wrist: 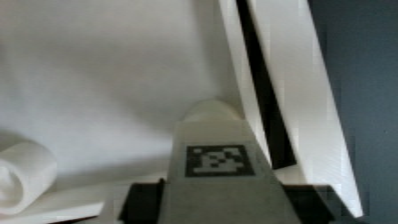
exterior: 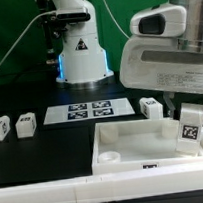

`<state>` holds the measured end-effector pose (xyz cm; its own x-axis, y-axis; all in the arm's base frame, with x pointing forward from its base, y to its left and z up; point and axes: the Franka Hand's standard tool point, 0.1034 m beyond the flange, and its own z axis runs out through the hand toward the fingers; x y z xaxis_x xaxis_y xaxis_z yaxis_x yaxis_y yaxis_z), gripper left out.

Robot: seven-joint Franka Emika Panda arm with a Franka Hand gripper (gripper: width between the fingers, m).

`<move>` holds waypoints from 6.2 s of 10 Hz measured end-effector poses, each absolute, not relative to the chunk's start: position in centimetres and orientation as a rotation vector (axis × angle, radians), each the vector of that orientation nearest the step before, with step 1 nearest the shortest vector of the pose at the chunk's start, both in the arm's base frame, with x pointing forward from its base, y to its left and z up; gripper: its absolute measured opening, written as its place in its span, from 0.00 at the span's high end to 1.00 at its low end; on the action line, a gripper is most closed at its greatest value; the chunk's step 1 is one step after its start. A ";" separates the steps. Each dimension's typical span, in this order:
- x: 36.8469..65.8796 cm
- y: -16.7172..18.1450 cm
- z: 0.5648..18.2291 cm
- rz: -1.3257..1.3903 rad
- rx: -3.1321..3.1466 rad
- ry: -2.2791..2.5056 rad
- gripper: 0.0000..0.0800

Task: Assemble one leg

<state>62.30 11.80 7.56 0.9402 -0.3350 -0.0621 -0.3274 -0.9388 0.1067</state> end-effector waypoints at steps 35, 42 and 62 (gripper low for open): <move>62.5 12.3 6.4 -0.116 3.137 -0.615 0.64; 63.1 12.6 6.2 -0.017 2.480 -2.120 0.64; 64.0 12.2 6.8 0.077 3.176 -0.516 0.56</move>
Offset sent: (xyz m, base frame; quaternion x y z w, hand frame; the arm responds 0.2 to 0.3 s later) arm 0.0000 0.0000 0.0000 0.0000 0.0000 0.2667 0.9638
